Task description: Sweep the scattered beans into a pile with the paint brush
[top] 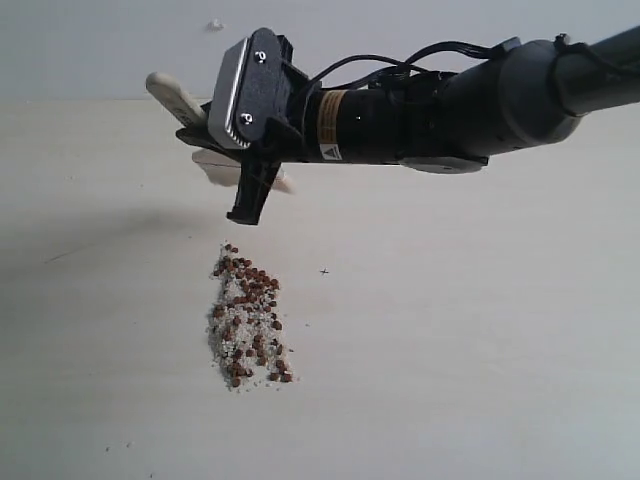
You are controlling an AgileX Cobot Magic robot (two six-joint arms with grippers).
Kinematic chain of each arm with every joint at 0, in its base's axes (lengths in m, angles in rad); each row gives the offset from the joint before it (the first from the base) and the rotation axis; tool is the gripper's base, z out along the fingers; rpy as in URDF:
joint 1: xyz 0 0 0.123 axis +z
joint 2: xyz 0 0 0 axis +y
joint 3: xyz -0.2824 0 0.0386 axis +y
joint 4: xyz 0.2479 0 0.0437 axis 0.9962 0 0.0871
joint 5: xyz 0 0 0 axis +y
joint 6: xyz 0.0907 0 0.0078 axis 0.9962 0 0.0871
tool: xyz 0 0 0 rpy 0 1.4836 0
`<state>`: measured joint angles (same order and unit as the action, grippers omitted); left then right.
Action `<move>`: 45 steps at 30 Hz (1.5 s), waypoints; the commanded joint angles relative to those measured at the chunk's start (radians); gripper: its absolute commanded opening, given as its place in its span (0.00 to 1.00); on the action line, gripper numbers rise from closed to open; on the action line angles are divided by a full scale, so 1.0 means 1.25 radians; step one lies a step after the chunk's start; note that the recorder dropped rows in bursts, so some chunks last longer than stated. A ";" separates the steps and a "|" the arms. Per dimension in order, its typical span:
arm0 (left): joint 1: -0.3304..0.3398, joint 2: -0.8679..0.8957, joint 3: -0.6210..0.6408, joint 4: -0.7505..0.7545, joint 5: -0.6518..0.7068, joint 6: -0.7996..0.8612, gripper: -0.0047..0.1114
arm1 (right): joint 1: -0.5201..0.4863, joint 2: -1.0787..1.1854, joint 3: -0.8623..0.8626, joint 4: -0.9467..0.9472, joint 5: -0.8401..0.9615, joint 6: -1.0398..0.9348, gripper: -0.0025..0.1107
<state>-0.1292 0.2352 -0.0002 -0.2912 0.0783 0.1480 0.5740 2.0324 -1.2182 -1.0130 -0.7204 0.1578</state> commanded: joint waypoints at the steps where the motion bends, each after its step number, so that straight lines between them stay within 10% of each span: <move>1: 0.002 -0.002 0.000 0.000 0.000 0.003 0.04 | -0.034 0.078 -0.070 -0.179 -0.125 0.121 0.02; 17: 0.002 -0.002 0.000 0.000 0.000 0.003 0.04 | -0.032 0.115 -0.079 -0.465 -0.229 0.500 0.02; 28: 0.002 -0.002 0.000 0.000 0.000 0.003 0.04 | -0.032 0.047 -0.079 -0.403 -0.173 0.495 0.02; 33: 0.002 -0.002 0.000 0.000 0.000 0.003 0.04 | -0.032 -0.028 -0.079 -0.372 -0.013 0.513 0.02; 40: 0.002 -0.002 0.000 0.000 0.000 0.003 0.04 | 0.046 -0.137 -0.057 -0.353 0.559 0.710 0.02; 45: 0.002 -0.002 0.000 0.000 0.000 0.003 0.04 | 0.117 -0.219 0.043 -0.344 0.531 0.718 0.02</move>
<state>-0.1292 0.2352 -0.0002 -0.2912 0.0783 0.1480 0.6768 1.8148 -1.2284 -1.4600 -0.0104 1.0361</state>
